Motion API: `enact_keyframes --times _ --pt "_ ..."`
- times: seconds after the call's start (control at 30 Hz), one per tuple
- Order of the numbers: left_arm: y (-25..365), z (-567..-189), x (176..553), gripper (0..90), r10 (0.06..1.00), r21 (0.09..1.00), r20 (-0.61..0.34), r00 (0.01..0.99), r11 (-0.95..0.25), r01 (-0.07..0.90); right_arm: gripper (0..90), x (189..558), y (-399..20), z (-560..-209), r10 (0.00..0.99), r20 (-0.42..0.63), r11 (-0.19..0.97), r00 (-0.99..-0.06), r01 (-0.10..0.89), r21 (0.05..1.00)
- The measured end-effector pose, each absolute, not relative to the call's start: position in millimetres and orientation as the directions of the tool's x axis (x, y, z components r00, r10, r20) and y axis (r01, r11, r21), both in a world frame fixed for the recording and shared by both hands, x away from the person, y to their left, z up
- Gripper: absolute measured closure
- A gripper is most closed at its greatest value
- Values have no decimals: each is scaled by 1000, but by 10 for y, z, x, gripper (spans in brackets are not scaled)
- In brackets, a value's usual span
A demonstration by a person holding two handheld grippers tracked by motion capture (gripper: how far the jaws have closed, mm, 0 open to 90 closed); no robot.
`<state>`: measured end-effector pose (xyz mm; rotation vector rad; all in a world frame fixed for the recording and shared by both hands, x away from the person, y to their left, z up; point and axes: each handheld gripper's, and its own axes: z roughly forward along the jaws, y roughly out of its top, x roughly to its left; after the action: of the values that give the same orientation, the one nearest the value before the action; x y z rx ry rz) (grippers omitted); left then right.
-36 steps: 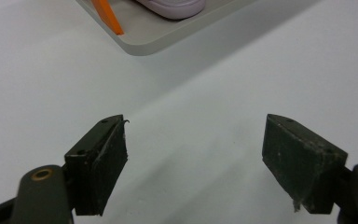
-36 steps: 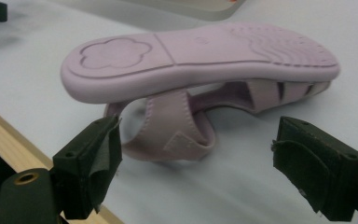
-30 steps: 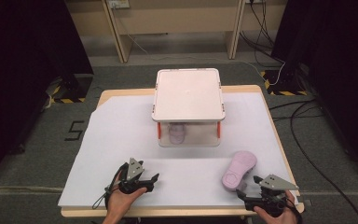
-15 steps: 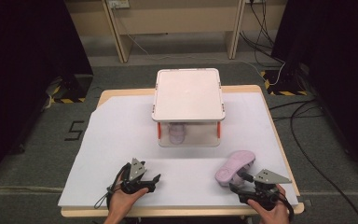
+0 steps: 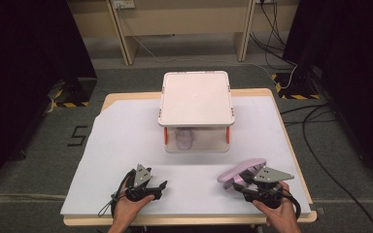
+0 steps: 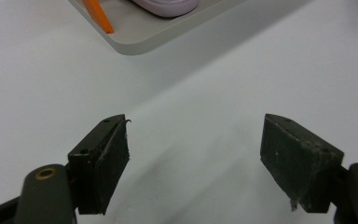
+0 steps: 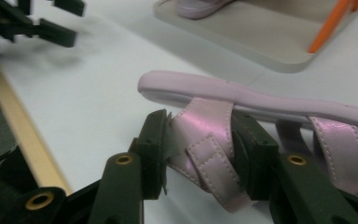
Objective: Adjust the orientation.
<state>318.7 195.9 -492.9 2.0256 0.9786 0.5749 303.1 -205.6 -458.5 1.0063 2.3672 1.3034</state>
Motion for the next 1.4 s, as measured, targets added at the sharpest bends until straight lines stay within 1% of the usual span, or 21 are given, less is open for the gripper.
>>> enact_keyframes --times 0.03,0.1,0.17,0.23,0.3,0.33,0.37,0.4,0.43,0.47,0.5,0.53,0.6,0.73,0.77,0.87,0.97,1.07,1.17,1.33,1.4 --pt "1960 -4926 3182 232 801 814 53 596 -381 439 599 2989 -2048 -4556 644 118 381 -756 451 807" --pt "1959 -4925 3182 232 801 814 55 596 -381 438 599 2973 -2041 -4547 630 118 396 -768 448 801" --pt "1959 -4923 3180 232 802 814 56 595 -382 437 594 2935 -2011 -4510 582 127 439 -803 442 782" --pt "1958 -4923 3178 232 802 815 55 594 -380 437 592 2934 -2000 -4509 574 131 440 -808 439 784" --pt "1955 -4925 3182 231 801 814 56 596 -382 437 575 2965 -1946 -4522 563 128 453 -817 434 779" --pt "1953 -4926 3181 232 802 813 57 595 -383 438 539 3015 -1878 -4542 560 119 449 -820 421 788" --pt "1953 -4924 3179 232 801 813 58 596 -384 438 527 3036 -1830 -4549 553 107 446 -826 402 799" --pt "1953 -4924 3179 232 801 813 58 596 -384 438 527 3036 -1830 -4549 553 107 446 -826 402 799" --pt "1952 -4923 3178 232 801 815 58 596 -383 435 476 3069 -1697 -4528 560 57 439 -827 354 826" --pt "1952 -4923 3178 232 801 815 58 596 -383 435 472 3073 -1667 -4518 559 42 448 -828 344 825" --pt "1958 -4922 3178 231 801 814 58 596 -384 436 452 3087 -1590 -4507 562 0 466 -827 317 826" --pt "1958 -4922 3178 231 801 814 58 596 -384 436 452 3087 -1590 -4507 562 0 466 -827 317 826" --pt "1962 -4922 3179 232 802 815 57 594 -381 436 432 3126 -1485 -4515 571 -36 489 -820 304 818" --pt "1974 -4918 3179 232 802 816 56 595 -379 435 419 3164 -1423 -4578 588 -24 467 -808 315 826" --pt "1977 -4919 3181 232 802 815 57 595 -382 436 384 3167 -1418 -4579 599 -24 454 -801 315 833" --pt "1975 -4920 3181 232 802 815 57 595 -382 436 354 3168 -1417 -4571 607 -24 439 -794 310 844" --pt "1964 -4923 3183 232 800 813 59 597 -386 437 364 3206 -1392 -4564 617 -55 434 -785 281 856" --pt "1960 -4926 3184 231 800 812 58 597 -386 438 359 3276 -1338 -4548 604 -68 458 -794 276 845" --pt "1962 -4926 3184 233 799 812 59 599 -387 437 351 3372 -1247 -4540 613 -80 471 -786 282 836" --pt "1965 -4930 3184 233 798 811 57 600 -388 438 338 3463 -1184 -4549 626 -72 453 -776 287 844" --pt "1967 -4926 3180 233 798 812 56 600 -386 437 322 3477 -1178 -4547 638 -51 428 -768 299 853"
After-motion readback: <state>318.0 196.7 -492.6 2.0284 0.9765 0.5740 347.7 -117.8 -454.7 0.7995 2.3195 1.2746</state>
